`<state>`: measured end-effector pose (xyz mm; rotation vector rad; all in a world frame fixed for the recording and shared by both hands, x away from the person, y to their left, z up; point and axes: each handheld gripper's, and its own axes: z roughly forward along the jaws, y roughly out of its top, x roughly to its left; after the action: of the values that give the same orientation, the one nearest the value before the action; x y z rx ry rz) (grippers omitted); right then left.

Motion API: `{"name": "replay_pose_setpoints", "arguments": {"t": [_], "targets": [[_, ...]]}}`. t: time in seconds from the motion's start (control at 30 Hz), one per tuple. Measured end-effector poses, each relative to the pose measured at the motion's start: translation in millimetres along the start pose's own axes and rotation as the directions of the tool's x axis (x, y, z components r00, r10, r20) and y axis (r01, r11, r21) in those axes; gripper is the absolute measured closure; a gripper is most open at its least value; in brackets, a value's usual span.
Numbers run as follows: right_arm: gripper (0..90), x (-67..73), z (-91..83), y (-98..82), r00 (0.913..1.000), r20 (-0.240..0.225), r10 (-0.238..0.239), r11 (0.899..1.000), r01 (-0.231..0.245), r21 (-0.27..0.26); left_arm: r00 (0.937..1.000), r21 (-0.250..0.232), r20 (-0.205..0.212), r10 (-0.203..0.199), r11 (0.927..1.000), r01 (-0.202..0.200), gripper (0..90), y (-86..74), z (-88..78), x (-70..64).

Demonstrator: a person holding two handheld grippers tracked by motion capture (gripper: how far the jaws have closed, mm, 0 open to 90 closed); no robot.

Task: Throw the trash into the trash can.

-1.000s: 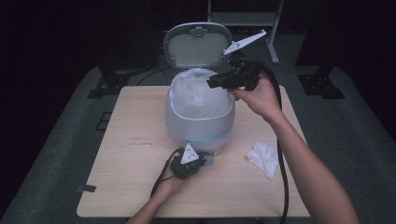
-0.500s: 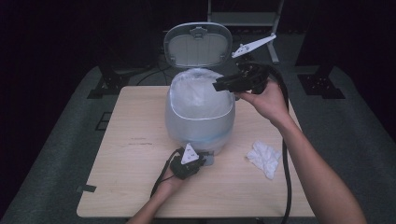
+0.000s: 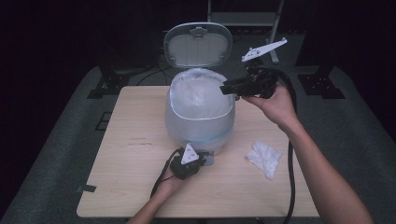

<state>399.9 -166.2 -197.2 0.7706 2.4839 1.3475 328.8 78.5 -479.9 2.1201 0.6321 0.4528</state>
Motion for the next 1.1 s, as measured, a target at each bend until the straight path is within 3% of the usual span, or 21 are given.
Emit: {"name": "replay_pose_setpoints", "arguments": {"t": [1.1], "targets": [[66.7, -6.6, -30.7, -44.8, 0.9987, 0.03, 0.042, 0.999, -0.042, -0.027, 1.0, -0.001, -0.005, 0.0, 1.0, 0.0, 79.4, 0.0, 0.1, -0.7]]}}
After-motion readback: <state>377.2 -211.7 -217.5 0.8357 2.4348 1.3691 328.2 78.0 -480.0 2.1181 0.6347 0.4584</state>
